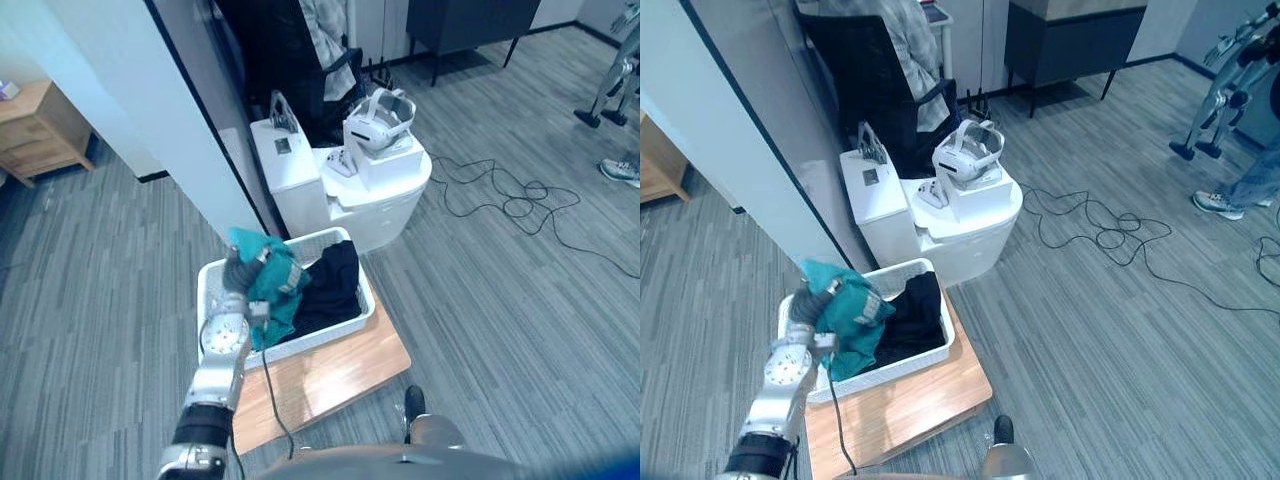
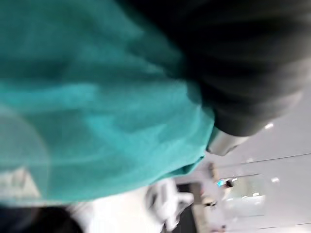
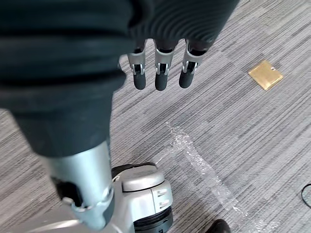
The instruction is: Tidy the bed and pick cloth on bed and put in laundry
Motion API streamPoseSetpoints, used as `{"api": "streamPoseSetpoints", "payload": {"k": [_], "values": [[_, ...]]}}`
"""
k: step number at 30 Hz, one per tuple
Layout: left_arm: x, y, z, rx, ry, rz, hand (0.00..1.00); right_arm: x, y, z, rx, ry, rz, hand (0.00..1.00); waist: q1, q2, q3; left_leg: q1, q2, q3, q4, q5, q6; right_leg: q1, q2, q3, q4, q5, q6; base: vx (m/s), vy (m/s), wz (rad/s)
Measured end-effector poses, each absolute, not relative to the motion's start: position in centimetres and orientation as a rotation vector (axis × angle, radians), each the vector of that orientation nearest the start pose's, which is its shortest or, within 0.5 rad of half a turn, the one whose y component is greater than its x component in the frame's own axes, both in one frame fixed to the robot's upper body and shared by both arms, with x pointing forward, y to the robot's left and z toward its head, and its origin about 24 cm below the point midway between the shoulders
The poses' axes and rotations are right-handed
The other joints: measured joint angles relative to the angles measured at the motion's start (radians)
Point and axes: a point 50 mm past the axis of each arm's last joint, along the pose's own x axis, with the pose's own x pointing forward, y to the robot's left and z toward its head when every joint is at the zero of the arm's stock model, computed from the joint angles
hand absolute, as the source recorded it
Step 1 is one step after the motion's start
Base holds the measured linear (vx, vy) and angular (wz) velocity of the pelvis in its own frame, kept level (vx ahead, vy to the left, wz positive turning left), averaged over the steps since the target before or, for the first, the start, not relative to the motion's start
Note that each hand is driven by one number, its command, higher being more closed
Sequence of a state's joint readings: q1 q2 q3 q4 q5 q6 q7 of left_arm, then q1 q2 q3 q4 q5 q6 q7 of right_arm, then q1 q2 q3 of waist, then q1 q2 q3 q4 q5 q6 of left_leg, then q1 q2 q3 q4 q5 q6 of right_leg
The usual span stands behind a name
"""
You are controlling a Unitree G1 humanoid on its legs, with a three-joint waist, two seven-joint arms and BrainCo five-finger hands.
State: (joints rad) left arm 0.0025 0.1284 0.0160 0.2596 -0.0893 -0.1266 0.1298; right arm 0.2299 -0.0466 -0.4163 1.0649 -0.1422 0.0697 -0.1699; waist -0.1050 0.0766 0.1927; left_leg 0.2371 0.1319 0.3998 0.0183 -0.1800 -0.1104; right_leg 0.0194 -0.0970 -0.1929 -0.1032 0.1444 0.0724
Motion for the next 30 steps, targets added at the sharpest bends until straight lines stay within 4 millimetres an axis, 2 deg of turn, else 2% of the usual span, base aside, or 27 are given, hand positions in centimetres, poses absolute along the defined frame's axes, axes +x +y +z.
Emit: {"api": "streamPoseSetpoints", "payload": {"k": [3, 7, 11, 14, 20, 21, 26, 30], "values": [[23.7, 19.2, -1.7, 0.048, 0.196, 0.178, 1.00, 1.1, -22.4, -16.8, -0.061, 1.356, -0.522, 0.00, -0.001, 0.001, 0.001, 0.000, 0.009, 0.008, 0.000, -0.003, -0.005, -0.007, 0.012, 0.011, 0.000, -0.001, -0.002, 0.01, -0.029, -0.14], [23.6, 19.4, -2.3, 0.104, 0.235, 0.179, 1.00, 1.5, -22.4, -16.8, -0.083, 1.345, -0.510, 0.00, -0.001, 0.002, 0.002, 0.000, 0.014, 0.017, 0.000, -0.005, -0.009, -0.011, 0.019, 0.013, 0.000, -0.001, -0.002, 0.01, -0.012, -0.04], [23.5, 20.9, -3.1, 0.147, 0.281, 0.246, 1.00, 2.1, -22.4, -16.8, -0.089, 1.333, -0.505, 0.00, -0.006, -0.006, 0.010, -0.001, 0.012, 0.016, -0.002, -0.006, -0.009, -0.012, 0.016, 0.009, 0.000, -0.001, -0.002, -0.01, -0.003, 0.00], [23.8, 21.9, -3.1, 0.167, 0.299, 0.302, 1.00, 2.9, -22.2, -16.7, -0.106, 1.313, -0.492, 0.00, -0.007, -0.013, 0.024, -0.011, 0.010, 0.011, 0.001, -0.005, -0.009, -0.019, 0.012, 0.005, 0.000, -0.001, -0.002, -0.05, -0.020, 0.03], [24.4, 22.4, -3.0, 0.241, 0.307, 0.326, 1.00, 3.4, -22.3, -16.6, -0.112, 1.289, -0.498, 0.00, 0.000, -0.008, 0.027, -0.025, 0.010, 0.004, 0.001, -0.005, -0.009, -0.036, 0.012, 0.000, 0.000, -0.001, -0.002, -0.01, -0.007, 0.01], [24.4, 22.5, -3.0, 0.249, 0.309, 0.331, 0.00, 3.5, -22.4, -16.6, -0.113, 1.286, -0.499, 0.00, 0.000, -0.009, 0.028, -0.030, 0.010, 0.004, 0.000, -0.005, -0.009, -0.042, 0.012, -0.002, 0.000, -0.001, -0.002, 0.00, 0.000, 0.00], [24.2, 23.2, -3.4, 0.265, 0.335, 0.357, 0.00, 4.1, -22.3, -16.6, -0.114, 1.275, -0.500, 0.00, 0.001, -0.016, 0.037, -0.031, 0.010, 0.005, 0.000, -0.005, -0.009, -0.043, 0.012, -0.004, 0.000, 0.000, -0.002, 0.00, 0.000, 0.00], [23.3, 23.9, -4.6, 0.272, 0.407, 0.389, 0.00, 4.5, -22.3, -16.5, -0.118, 1.267, -0.504, 0.00, 0.004, -0.018, 0.040, -0.030, 0.009, 0.006, 0.000, -0.005, -0.009, -0.042, 0.011, -0.005, 0.000, 0.000, -0.001, -0.03, -0.013, 0.00]]}}
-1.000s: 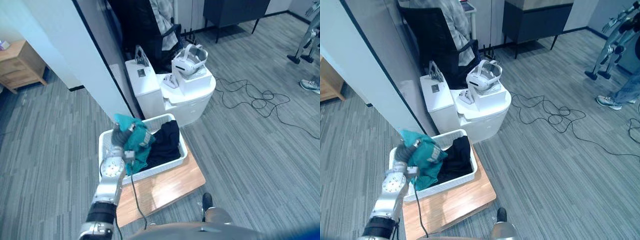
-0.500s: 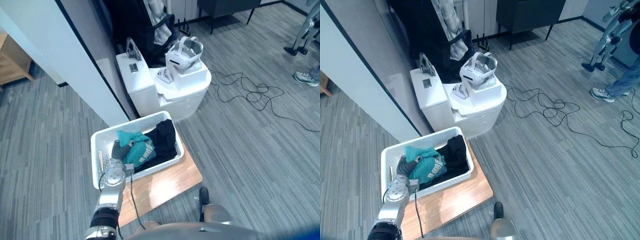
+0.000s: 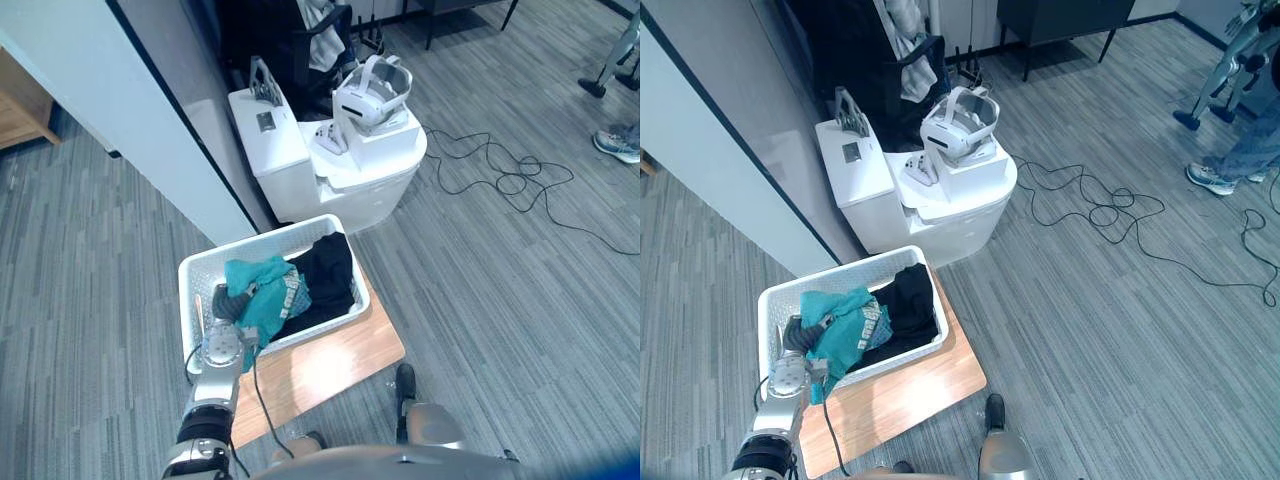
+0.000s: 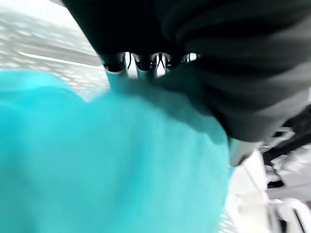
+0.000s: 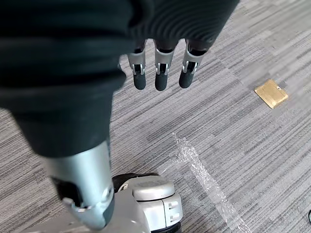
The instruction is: Tidy the bed and pick cloth on bed and put in laundry
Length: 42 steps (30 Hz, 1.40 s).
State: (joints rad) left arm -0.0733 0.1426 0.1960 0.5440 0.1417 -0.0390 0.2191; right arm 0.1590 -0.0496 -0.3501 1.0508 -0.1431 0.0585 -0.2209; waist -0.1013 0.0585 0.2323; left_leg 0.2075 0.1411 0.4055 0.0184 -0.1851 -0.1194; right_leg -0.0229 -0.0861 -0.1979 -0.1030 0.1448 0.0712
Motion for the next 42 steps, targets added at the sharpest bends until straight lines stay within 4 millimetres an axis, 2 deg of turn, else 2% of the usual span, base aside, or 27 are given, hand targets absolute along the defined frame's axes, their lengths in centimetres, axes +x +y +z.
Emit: {"api": "streamPoseSetpoints", "payload": {"k": [9, 17, 20, 23, 25, 28, 31, 33, 34, 35, 36, 38, 40, 42], "values": [[21.7, 24.3, -5.7, 0.132, 0.443, 0.456, 0.00, 4.9, -22.3, -16.5, -0.118, 1.256, -0.502, 0.00, 0.010, 0.000, 0.003, 0.003, 0.001, -0.003, 0.001, 0.000, 0.000, 0.013, -0.001, -0.006, -0.001, 0.000, 0.000, -0.05, -0.023, 0.02], [20.8, 24.1, -4.5, 0.074, 0.356, 0.496, 0.00, 5.0, -22.4, -16.5, -0.116, 1.253, -0.502, 0.00, 0.015, 0.000, 0.003, 0.009, 0.002, -0.032, -0.001, 0.002, 0.004, 0.034, -0.005, -0.041, 0.000, -0.001, 0.000, -0.02, -0.014, 0.10], [19.9, 23.8, -5.1, 0.032, 0.376, 0.504, 0.00, 5.1, -22.4, -16.5, -0.116, 1.251, -0.499, 0.00, 0.035, -0.004, 0.001, 0.022, 0.000, -0.036, -0.010, 0.005, 0.007, 0.048, -0.008, -0.060, 0.000, -0.001, 0.000, -0.03, -0.008, 0.09], [18.2, 23.4, -6.3, -0.045, 0.421, 0.524, 0.00, 5.2, -22.3, -16.4, -0.116, 1.248, -0.494, 0.00, 0.040, -0.011, -0.003, 0.020, -0.004, -0.052, -0.015, 0.009, 0.012, 0.053, -0.015, -0.077, 0.000, -0.001, 0.000, -0.03, -0.008, 0.14], [16.4, 23.1, -7.8, -0.134, 0.477, 0.541, 0.00, 5.3, -22.2, -16.4, -0.109, 1.243, -0.488, 0.00, 0.043, -0.015, -0.005, 0.024, -0.004, -0.061, -0.015, 0.010, 0.012, 0.063, -0.018, -0.089, -0.001, -0.004, 0.003, -0.02, -0.008, 0.14], [15.1, 23.0, -9.3, -0.220, 0.530, 0.576, 0.00, 5.4, -22.2, -16.4, -0.101, 1.240, -0.492, 0.00, 0.064, -0.018, -0.014, 0.028, -0.004, -0.061, -0.016, 0.010, 0.012, 0.068, -0.018, -0.091, -0.001, -0.006, 0.003, -0.01, -0.003, 0.02], [12.6, 23.4, -11.5, -0.278, 0.621, 0.659, 0.00, 6.3, -22.1, -16.3, -0.095, 1.215, -0.486, 0.00, 0.065, -0.021, -0.030, 0.030, -0.004, -0.061, -0.016, 0.010, 0.012, 0.070, -0.019, -0.094, -0.001, -0.012, 0.003, 0.00, 0.000, 0.00], [11.7, 24.0, -12.2, -0.330, 0.647, 0.720, 0.00, 6.4, -22.2, -16.2, -0.096, 1.213, -0.487, 0.00, 0.066, -0.022, -0.039, 0.031, -0.004, -0.065, -0.016, 0.010, 0.011, 0.072, -0.019, -0.098, -0.001, -0.014, 0.002, -0.02, -0.016, 0.04], [10.7, 24.3, -13.1, -0.349, 0.708, 0.757, 0.00, 6.5, -22.3, -16.2, -0.096, 1.212, -0.489, 0.00, 0.065, -0.016, -0.044, 0.035, -0.004, -0.068, -0.016, 0.011, 0.010, 0.077, -0.019, -0.100, -0.001, -0.015, 0.002, -0.02, -0.011, 0.04], [9.0, 24.0, -14.3, -0.366, 0.823, 0.769, 0.00, 6.6, -22.3, -16.2, -0.092, 1.207, -0.491, 0.00, 0.062, -0.015, -0.045, 0.040, -0.004, -0.069, -0.017, 0.011, 0.010, 0.083, -0.019, -0.101, -0.001, -0.016, 0.003, -0.02, -0.010, 0.04], [8.2, 23.5, -14.9, -0.376, 0.881, 0.770, 0.00, 6.6, -22.3, -16.2, -0.092, 1.207, -0.491, 0.00, 0.062, -0.016, -0.045, 0.040, -0.004, -0.071, -0.016, 0.011, 0.010, 0.084, -0.019, -0.102, -0.001, -0.016, 0.003, -0.03, -0.009, 0.05], [4.8, 21.6, -16.5, -0.392, 1.079, 0.754, 0.00, 6.6, -22.0, -16.3, -0.071, 1.214, -0.492, 0.00, 0.066, -0.029, -0.042, 0.037, -0.004, -0.081, -0.017, 0.015, 0.010, 0.085, -0.021, -0.110, -0.001, -0.018, 0.003, -0.03, -0.014, 0.10], [3.2, 21.1, -16.8, -0.422, 1.127, 0.792, 0.00, 6.5, -21.6, -16.5, -0.059, 1.223, -0.492, 0.00, 0.079, -0.045, -0.044, 0.033, -0.001, -0.089, -0.020, 0.020, 0.008, 0.086, -0.020, -0.119, -0.001, -0.020, 0.001, -0.02, -0.021, 0.13], [2.1, 21.1, -16.9, -0.399, 1.169, 0.789, 0.00, 6.3, -21.6, -16.5, -0.060, 1.233, -0.489, 0.00, 0.093, -0.048, -0.047, 0.034, 0.000, -0.090, -0.024, 0.023, 0.007, 0.086, -0.018, -0.119, -0.001, -0.021, 0.000, -0.02, -0.020, 0.06]]}}
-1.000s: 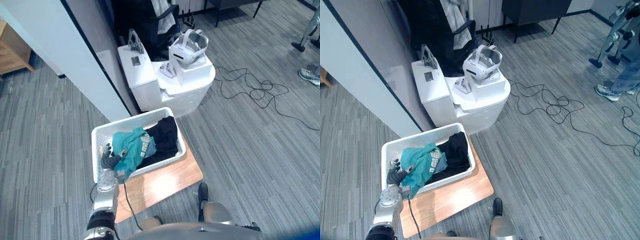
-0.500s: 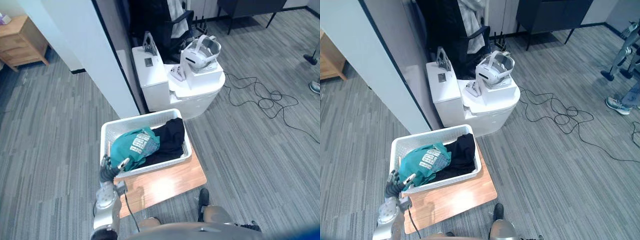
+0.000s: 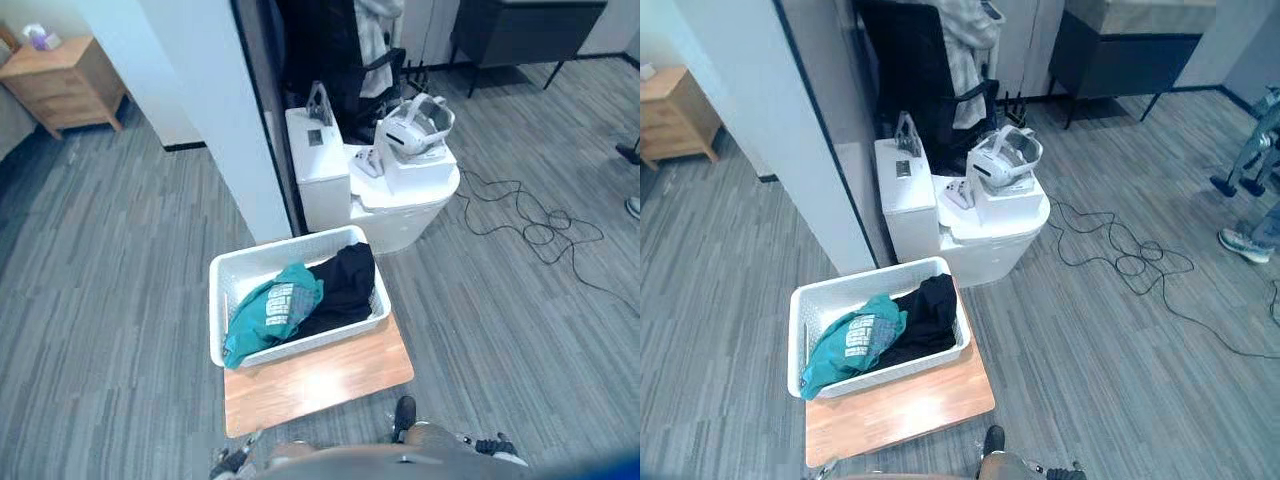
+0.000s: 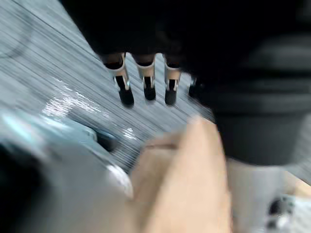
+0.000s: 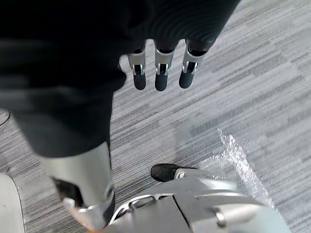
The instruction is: Tidy the bed and pick cloth on bed and put in laundry
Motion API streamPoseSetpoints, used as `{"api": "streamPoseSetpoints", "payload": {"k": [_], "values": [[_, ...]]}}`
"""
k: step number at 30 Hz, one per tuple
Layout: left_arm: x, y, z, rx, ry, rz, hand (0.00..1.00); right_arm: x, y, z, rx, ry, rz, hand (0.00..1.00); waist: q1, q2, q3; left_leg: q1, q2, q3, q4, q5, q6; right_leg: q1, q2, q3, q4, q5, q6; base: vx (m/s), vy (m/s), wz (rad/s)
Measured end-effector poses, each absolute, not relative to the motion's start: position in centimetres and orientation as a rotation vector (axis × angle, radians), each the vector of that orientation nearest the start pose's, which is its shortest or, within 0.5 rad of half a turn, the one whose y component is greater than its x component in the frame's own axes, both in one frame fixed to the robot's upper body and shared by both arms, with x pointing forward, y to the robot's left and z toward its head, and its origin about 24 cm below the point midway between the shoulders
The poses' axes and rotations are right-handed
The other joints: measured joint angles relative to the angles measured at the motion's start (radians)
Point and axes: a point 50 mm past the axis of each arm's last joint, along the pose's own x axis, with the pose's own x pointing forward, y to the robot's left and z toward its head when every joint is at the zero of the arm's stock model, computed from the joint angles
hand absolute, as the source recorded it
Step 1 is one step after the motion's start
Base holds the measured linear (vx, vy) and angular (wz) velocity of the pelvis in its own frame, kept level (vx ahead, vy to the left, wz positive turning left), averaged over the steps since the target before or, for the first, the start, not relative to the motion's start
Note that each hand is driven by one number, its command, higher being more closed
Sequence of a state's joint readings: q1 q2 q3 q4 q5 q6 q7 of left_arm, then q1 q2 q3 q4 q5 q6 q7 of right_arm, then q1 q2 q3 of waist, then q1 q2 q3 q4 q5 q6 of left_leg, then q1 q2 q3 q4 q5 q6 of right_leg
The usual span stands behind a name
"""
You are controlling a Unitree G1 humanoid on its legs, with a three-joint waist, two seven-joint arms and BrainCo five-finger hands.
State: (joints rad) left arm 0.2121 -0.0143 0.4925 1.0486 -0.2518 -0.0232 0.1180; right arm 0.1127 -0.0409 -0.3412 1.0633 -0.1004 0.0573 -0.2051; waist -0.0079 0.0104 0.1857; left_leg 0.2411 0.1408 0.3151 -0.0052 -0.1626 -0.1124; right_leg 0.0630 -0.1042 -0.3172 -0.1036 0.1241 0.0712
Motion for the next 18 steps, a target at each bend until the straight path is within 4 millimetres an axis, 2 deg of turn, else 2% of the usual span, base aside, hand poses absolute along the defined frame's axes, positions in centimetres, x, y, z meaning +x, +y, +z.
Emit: {"api": "streamPoseSetpoints", "payload": {"k": [4, 8, 18], "values": [[1.0, 20.6, -17.2, -0.399, 1.229, 0.790, 0.00, 6.3, -21.8, -16.6, -0.067, 1.236, -0.484, 0.00, 0.000, 0.008, -0.006, 0.001, -0.004, -0.004, -0.004, 0.002, 0.003, 0.001, -0.004, -0.001, 0.000, 0.000, 0.000, 0.00, 0.000, 0.00], [1.3, 20.6, -17.2, -0.395, 1.226, 0.771, 0.00, 6.4, -21.8, -16.6, -0.069, 1.244, -0.477, 0.00, -0.001, 0.010, -0.006, 0.001, -0.004, -0.008, -0.004, 0.003, 0.002, 0.000, -0.003, -0.001, 0.000, 0.000, 0.000, 0.00, 0.000, 0.00], [2.2, 20.8, -17.2, -0.222, 1.255, 0.611, 0.00, 6.6, -21.9, -16.7, -0.076, 1.252, -0.454, 0.00, -0.002, 0.012, -0.007, 0.000, -0.007, -0.020, -0.004, 0.003, 0.002, 0.002, -0.004, -0.003, 0.000, 0.000, 0.000, 0.00, 0.000, 0.00]]}}
